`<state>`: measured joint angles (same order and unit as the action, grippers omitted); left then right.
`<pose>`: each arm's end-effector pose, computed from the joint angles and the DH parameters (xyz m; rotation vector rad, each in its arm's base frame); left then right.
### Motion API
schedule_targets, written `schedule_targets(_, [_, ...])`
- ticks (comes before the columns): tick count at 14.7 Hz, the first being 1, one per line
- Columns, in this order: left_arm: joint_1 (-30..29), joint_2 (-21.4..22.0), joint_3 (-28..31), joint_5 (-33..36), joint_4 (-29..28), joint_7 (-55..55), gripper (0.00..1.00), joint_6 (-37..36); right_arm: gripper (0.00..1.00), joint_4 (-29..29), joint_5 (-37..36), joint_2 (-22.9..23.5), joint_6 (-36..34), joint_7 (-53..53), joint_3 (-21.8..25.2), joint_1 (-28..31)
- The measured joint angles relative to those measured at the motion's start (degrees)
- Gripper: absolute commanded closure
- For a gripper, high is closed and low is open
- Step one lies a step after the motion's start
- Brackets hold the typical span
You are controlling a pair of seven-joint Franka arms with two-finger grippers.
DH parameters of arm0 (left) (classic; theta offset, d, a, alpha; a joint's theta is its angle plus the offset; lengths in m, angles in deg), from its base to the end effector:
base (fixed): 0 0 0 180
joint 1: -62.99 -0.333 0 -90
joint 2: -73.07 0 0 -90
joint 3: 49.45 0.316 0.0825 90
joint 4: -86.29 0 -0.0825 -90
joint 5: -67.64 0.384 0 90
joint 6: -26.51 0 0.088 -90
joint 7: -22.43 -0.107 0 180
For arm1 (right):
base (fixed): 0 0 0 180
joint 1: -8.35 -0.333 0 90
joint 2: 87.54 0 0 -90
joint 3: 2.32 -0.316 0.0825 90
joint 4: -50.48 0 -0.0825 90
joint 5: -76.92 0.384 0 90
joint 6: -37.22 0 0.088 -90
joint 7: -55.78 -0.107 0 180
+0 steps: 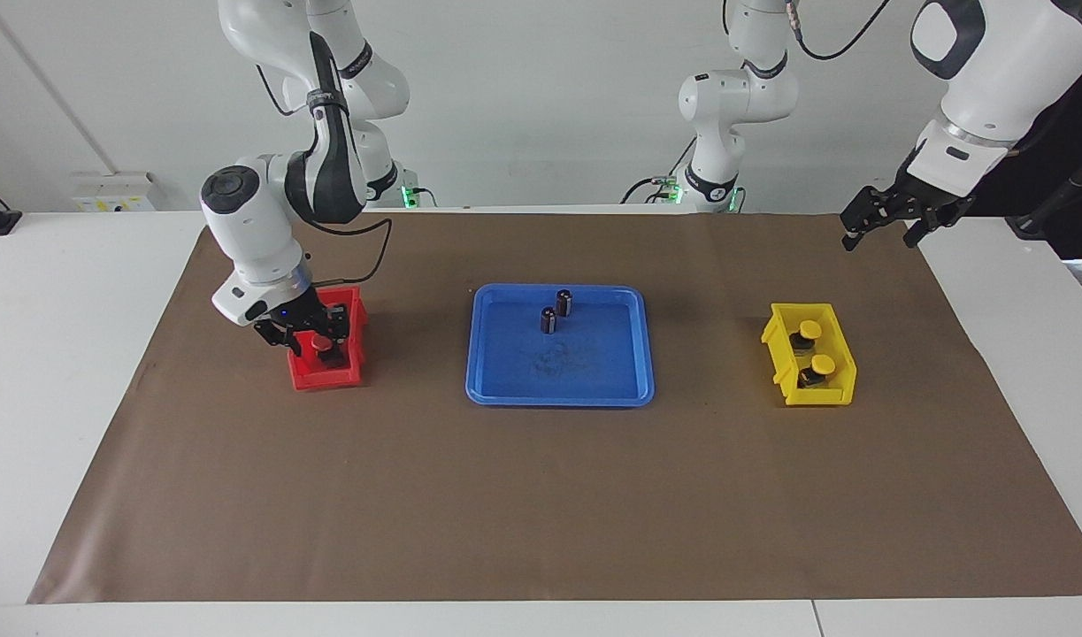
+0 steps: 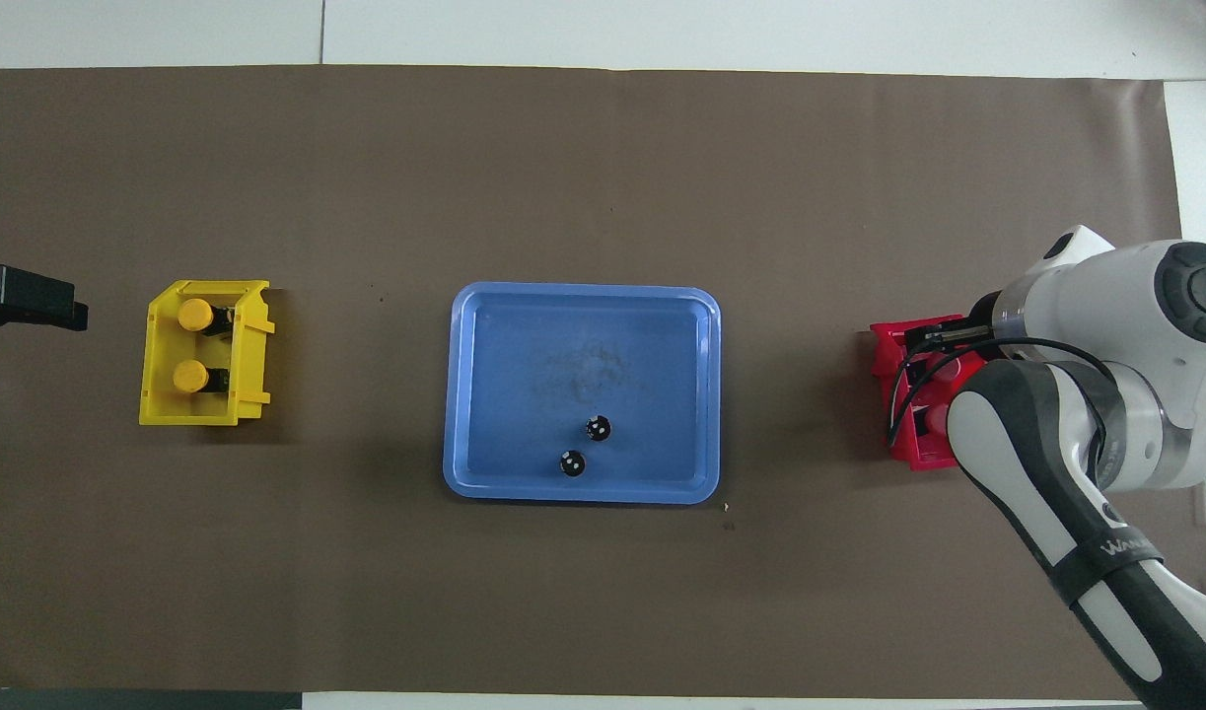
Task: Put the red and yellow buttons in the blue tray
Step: 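Reach the right gripper into the red rack and grasp a red button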
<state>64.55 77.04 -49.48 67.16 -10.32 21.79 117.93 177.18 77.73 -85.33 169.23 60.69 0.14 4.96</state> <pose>0.5333 -0.0157 0.6098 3.1327 -0.0605 -0.0335 0.5388 0.0091 0.3665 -3.1298 -0.1454 -0.0853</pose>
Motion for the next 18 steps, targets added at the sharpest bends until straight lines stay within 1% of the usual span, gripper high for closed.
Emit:
schedule_targets(5, [0.0,0.0,0.0,0.0,-0.2,0.0,0.0,0.0,0.31,2.3,0.0,-0.5,1.9,0.0,0.1,0.0])
schedule_targets(15, [0.0,0.0,0.0,0.0,-1.4,0.0,0.0,1.5,0.32,3.5,0.0,-0.9,2.1,0.0,0.2,0.0])
schedule_targets(16, [0.0,0.0,0.0,0.0,-1.8,0.0,0.0,1.9,0.34,3.7,0.0,-0.9,2.5,0.0,0.3,0.0])
schedule_targets(18, [0.0,0.0,0.0,0.0,-2.3,0.0,0.0,2.8,0.43,3.9,0.0,-0.9,3.1,0.0,0.3,0.0])
